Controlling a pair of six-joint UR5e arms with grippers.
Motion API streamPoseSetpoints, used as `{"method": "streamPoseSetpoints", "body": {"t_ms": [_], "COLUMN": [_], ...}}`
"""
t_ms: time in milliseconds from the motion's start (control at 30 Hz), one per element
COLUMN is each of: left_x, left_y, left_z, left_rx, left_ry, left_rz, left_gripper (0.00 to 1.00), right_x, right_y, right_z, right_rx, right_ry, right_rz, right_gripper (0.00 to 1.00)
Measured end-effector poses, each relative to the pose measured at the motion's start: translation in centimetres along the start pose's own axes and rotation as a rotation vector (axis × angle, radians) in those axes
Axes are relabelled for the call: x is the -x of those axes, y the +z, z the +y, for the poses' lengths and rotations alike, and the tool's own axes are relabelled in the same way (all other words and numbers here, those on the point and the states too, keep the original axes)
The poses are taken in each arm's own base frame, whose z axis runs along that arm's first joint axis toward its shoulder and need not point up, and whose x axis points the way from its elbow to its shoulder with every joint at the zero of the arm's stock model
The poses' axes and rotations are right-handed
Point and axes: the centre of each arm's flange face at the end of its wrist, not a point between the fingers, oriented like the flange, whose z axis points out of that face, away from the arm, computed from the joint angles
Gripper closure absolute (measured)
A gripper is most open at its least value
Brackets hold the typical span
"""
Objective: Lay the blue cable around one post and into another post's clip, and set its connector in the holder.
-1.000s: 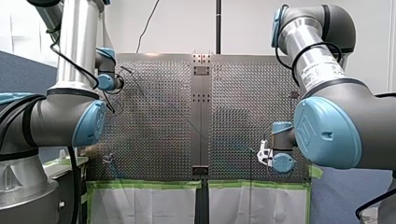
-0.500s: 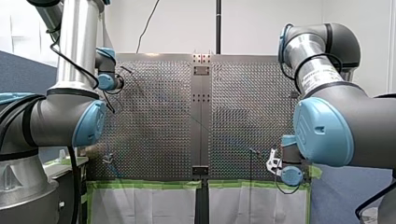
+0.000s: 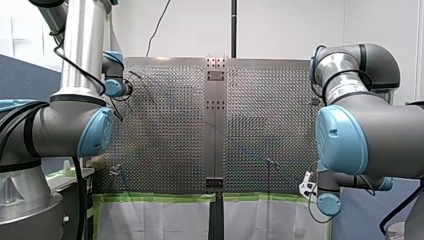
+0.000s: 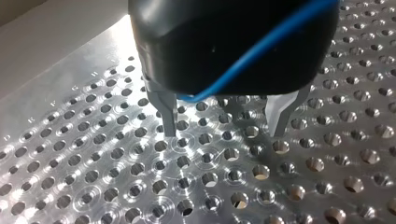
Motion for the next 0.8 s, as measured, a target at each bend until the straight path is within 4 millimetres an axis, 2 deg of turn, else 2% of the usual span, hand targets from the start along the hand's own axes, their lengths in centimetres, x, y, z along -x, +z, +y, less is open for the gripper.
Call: {"method": "streamPoseSetpoints", "body": {"t_ms": [633, 800], "left_x": [-0.2, -0.2], "left_y": [-0.1, -0.1], "left_z": [-0.2, -0.3], "left_rx": [-0.004, -0.004], "left_ry": [0.000, 0.002], "left_rz": [0.004, 0.004], "left_gripper": [0.06, 0.06], "right_x": [7.0, 9.5], "right_y": [-0.6, -1.4], "right_z": [3.3, 4.6], "right_rx": [0.062, 0.093], "right_ry": [0.054, 0.068], "right_rz": [-0.086, -0.115], "right_gripper": [1.00, 1.00]}}
